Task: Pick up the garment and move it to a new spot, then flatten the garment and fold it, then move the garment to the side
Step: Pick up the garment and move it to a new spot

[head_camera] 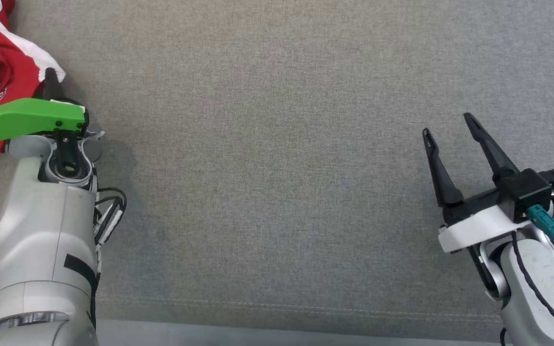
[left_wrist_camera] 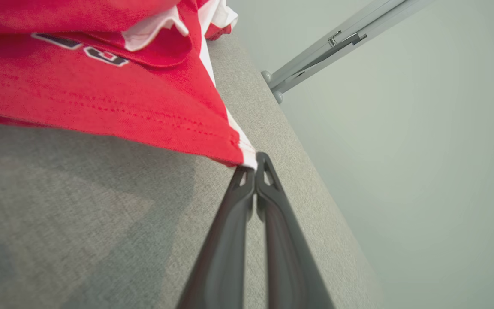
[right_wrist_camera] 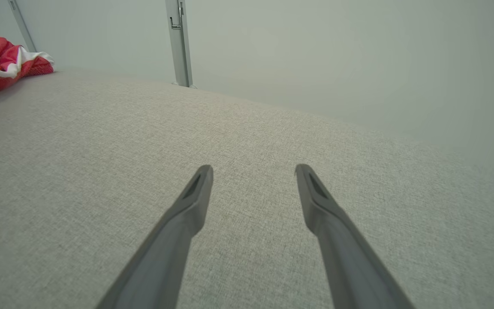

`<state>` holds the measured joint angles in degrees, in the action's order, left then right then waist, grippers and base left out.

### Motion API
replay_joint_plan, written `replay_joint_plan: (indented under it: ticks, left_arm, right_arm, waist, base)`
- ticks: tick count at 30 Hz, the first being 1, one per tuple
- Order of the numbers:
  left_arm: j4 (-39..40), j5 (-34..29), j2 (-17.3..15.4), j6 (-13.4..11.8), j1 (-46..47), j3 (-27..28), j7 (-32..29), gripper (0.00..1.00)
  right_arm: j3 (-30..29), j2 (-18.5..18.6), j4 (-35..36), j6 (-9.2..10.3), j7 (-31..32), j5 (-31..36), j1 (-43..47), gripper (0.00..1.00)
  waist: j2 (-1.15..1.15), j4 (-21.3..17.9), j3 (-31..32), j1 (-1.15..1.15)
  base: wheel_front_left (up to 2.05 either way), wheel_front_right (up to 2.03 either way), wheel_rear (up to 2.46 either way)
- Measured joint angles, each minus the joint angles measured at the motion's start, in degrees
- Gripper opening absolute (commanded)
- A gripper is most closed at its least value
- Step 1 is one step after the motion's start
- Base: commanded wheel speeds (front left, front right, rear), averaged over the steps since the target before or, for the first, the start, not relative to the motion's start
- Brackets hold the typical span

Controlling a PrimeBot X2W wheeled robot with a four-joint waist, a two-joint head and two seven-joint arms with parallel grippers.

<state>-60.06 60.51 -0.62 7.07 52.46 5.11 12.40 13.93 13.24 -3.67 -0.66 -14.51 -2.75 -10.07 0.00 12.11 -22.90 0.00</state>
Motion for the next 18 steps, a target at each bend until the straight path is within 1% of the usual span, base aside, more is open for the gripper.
replay_joint_plan:
  ticks: [5, 9, 10, 13, 18]
  left_arm:
    - [0.64, 2.96, -0.09, 0.0, 0.05, -7.7, -1.37, 0.0]
    - [2.67, 5.01, -0.21, 0.0, -0.54, -14.8, -2.97, 0.0]
    - [3.48, 6.35, -0.23, 0.0, -1.08, -16.79, -3.67, 0.0]
    - [6.49, 7.82, -0.32, 0.0, -3.83, -23.07, -4.89, 0.0]
    - [13.62, 11.84, -0.48, 0.0, -9.22, -33.18, -5.86, 0.0]
  right_arm:
    - [1.31, -2.1, -1.81, -0.33, -0.01, -0.4, -0.01, 1.0]
    - [1.99, -3.43, -2.56, -0.34, -0.02, -0.81, -0.05, 1.0]
    - [2.07, -3.77, -2.78, -0.34, -0.01, -0.86, -0.06, 1.0]
    - [2.24, -4.7, -2.88, -0.34, -0.02, -1.01, -0.09, 1.0]
    - [2.21, -6.25, -2.99, -0.24, -0.02, -1.37, -0.24, 1.0]
  waist:
    - [0.0, -1.15, 2.19, 0.0]
    - [0.0, -3.14, 3.38, 0.0]
    - [0.0, -3.72, 3.63, 0.0]
    - [0.0, -5.61, 4.28, 0.0]
    - [0.0, -9.02, 5.16, 0.0]
  base:
    - [0.0, 0.0, 0.0]
    - [0.0, 0.0, 0.0]
    - [0.0, 0.0, 0.0]
    - [0.0, 0.0, 0.0]
    - [0.0, 0.0, 0.0]
